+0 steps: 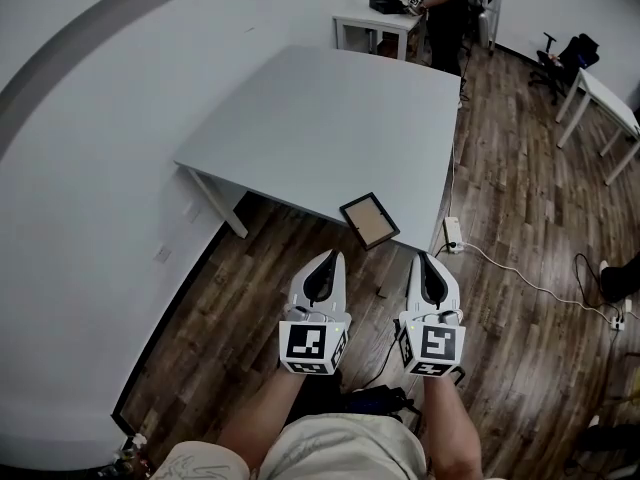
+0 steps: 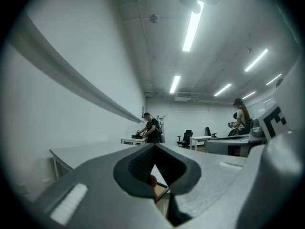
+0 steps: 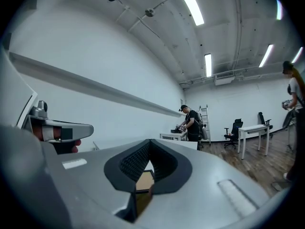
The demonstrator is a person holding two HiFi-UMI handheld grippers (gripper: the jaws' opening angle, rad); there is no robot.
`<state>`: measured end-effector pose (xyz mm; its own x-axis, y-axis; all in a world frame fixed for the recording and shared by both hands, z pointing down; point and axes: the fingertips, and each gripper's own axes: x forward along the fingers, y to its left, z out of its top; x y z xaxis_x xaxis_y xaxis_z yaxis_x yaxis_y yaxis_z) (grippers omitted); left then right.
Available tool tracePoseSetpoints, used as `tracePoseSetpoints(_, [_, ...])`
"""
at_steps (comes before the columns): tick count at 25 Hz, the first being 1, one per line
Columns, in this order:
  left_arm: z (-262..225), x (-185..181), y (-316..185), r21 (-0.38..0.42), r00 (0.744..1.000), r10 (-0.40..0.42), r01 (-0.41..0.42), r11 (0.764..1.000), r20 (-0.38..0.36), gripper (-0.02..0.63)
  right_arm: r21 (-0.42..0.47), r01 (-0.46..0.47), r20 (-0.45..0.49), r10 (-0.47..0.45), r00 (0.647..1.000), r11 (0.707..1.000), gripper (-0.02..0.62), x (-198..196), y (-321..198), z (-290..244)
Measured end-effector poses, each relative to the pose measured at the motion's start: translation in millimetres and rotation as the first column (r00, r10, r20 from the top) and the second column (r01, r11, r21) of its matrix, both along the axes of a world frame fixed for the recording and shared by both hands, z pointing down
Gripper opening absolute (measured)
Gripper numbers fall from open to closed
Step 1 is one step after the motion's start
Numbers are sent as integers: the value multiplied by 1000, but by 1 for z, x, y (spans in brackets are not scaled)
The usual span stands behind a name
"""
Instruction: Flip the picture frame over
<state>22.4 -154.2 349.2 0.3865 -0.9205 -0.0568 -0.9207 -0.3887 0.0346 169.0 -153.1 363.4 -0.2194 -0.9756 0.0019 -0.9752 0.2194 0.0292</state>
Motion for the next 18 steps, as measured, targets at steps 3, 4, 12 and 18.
tracePoseSetpoints(3, [2, 2, 2, -3, 1000, 4, -4, 1000, -3, 0, -4, -4, -17, 4, 1000, 1000, 21, 2, 2, 3])
tracePoseSetpoints(4, [3, 2, 3, -3, 1000, 5, -5, 1000, -2, 0, -5, -7, -19, 7, 1000, 1000, 21, 2, 2, 3])
tracePoseSetpoints(12, [0, -1, -1, 2, 1000, 8, -8, 1000, -4, 0, -21, -7, -27, 7, 1000, 1000, 21, -3, 0, 9])
tracePoseSetpoints(18, [1, 2, 2, 5, 1000, 17, -17, 1000, -7, 0, -13, -11, -35, 11, 999, 1000, 21, -3, 3, 7])
